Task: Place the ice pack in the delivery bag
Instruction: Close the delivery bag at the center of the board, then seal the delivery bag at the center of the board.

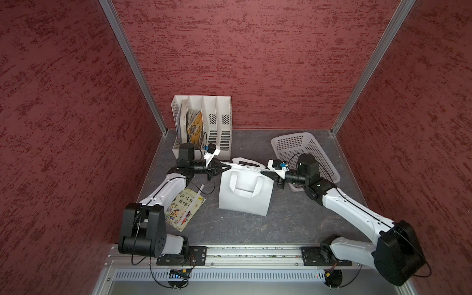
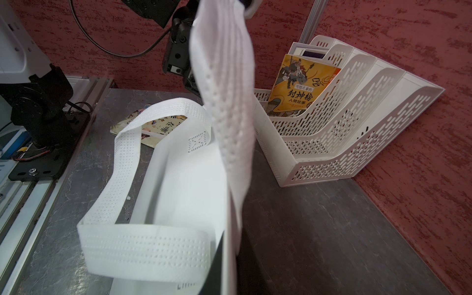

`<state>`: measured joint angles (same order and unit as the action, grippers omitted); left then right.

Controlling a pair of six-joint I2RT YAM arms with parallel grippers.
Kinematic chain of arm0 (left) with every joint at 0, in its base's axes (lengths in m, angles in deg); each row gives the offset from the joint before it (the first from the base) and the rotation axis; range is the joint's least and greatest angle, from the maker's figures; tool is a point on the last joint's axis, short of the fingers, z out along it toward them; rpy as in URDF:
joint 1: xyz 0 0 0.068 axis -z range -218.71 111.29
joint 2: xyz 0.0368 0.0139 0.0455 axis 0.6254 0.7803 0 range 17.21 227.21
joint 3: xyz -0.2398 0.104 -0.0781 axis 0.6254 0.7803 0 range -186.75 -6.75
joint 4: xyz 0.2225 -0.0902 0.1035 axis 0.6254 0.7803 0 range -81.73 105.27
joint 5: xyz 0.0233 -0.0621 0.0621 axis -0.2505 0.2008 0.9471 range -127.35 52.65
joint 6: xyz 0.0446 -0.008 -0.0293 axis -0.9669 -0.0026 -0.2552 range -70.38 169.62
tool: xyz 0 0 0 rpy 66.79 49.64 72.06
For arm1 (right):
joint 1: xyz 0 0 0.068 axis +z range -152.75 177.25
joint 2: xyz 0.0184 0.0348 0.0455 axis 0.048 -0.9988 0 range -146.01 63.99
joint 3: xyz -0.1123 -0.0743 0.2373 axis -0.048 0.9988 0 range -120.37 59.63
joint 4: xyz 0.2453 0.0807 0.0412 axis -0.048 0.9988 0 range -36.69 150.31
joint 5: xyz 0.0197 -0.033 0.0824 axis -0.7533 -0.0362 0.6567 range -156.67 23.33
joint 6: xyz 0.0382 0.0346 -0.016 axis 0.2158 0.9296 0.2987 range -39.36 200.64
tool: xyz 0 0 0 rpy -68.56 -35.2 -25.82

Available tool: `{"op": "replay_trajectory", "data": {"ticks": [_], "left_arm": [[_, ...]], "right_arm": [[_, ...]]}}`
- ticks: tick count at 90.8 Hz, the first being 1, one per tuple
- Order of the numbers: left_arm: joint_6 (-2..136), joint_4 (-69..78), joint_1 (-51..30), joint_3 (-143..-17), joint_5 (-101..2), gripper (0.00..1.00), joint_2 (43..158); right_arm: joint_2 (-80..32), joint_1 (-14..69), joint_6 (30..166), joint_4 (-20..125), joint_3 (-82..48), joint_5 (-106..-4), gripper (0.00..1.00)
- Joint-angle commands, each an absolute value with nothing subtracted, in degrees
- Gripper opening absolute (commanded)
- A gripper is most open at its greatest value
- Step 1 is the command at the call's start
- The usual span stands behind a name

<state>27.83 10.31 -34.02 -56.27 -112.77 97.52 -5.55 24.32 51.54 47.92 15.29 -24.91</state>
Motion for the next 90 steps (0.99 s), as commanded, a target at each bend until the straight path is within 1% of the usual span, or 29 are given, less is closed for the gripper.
{"op": "replay_trajectory", "data": {"ticks": [1, 14, 23, 34, 43, 50, 59, 69, 73, 77, 81, 86, 90], "left_arm": [[24.69, 14.54, -35.02, -57.45, -113.34, 0.00, 96.94], [21.65, 18.11, -34.50, -58.21, -113.02, 0.00, 96.49], [19.07, 21.19, -34.12, -58.92, -112.68, 0.00, 96.44], [16.97, 23.42, -33.58, -59.46, -112.19, 0.00, 96.13], [15.62, 24.49, -33.35, -59.58, -112.14, 0.00, 96.16], [15.08, 24.87, -33.31, -59.62, -112.14, 0.00, 96.32], [14.49, 25.49, -33.34, -59.91, -112.14, 0.00, 96.33], [13.84, 26.24, -33.38, -60.24, -112.14, 0.00, 96.48], [13.74, 26.50, -33.41, -60.34, -112.14, 0.00, 96.56], [13.52, 26.63, -33.37, -60.41, -112.14, 0.00, 96.57], [13.48, 26.61, -33.42, -60.39, -112.14, 0.00, 96.51], [13.30, 26.76, -33.50, -60.45, -112.14, 0.00, 96.49], [13.34, 26.82, -33.49, -60.52, -112.10, 0.00, 96.47]], "right_arm": [[-4.79, 24.56, 51.03, 55.31, 13.14, -24.68, 0.23], [-4.61, 24.58, 51.91, 59.97, 9.86, -20.56, 0.47], [-4.65, 24.55, 54.88, 62.24, 7.69, -18.00, 0.57], [-3.74, 24.53, 58.76, 64.24, 5.77, -16.31, 0.74], [-2.55, 24.58, 61.48, 65.12, 4.33, -16.68, 0.83], [-2.17, 24.30, 63.45, 65.80, 2.45, -17.18, 0.87], [-2.23, 23.85, 67.60, 65.86, -0.36, -16.50, 0.89], [-1.76, 23.40, 75.44, 60.00, -2.68, -16.27, 0.91], [-1.99, 23.28, 79.15, 58.44, -3.80, -19.07, 0.92], [-2.92, 23.22, 82.07, 59.28, -6.39, -23.46, 0.91], [-4.81, 23.25, 84.03, 63.39, -9.17, -28.91, 0.86], [-9.17, 23.27, 83.75, 72.59, -15.85, -34.04, 0.68], [-13.55, 23.39, 81.63, 79.50, -20.79, -36.02, 0.58]]}}
